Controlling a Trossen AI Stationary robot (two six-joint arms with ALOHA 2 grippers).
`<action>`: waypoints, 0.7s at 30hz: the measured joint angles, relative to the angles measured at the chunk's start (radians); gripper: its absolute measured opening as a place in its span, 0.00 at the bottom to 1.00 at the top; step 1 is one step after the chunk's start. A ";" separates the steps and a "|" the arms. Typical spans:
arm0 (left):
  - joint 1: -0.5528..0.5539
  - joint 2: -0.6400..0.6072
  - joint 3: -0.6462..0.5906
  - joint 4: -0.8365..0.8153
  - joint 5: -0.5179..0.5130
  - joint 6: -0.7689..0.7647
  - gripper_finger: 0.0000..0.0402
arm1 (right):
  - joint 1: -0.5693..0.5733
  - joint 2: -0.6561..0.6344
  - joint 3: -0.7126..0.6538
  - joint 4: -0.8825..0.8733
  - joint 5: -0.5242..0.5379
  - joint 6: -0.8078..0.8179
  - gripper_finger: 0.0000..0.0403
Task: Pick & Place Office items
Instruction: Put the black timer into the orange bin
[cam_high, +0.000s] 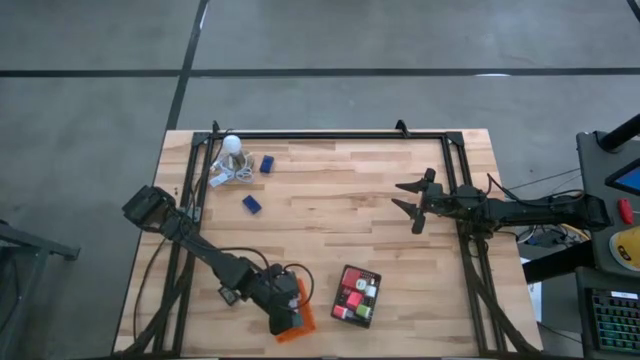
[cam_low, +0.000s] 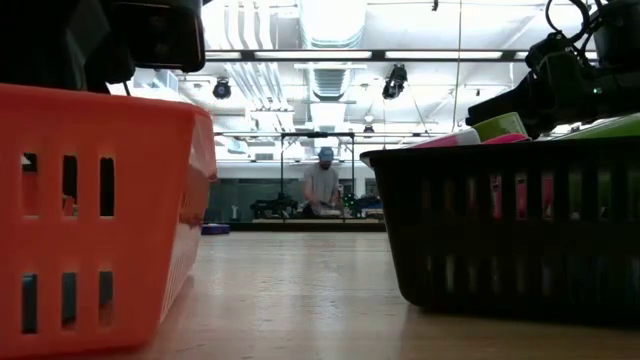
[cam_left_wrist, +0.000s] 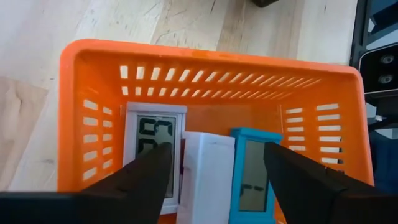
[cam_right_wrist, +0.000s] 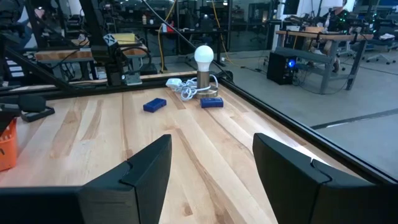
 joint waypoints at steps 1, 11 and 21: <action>0.000 0.000 0.001 0.000 0.000 0.000 0.66 | 0.000 0.000 0.000 0.000 0.000 0.000 0.54; -0.009 -0.056 0.067 -0.055 -0.060 0.115 0.66 | 0.000 0.000 0.000 0.000 0.000 0.000 0.54; -0.058 -0.073 0.208 -0.423 -0.188 0.209 0.66 | 0.000 0.000 0.000 -0.001 0.000 0.001 0.54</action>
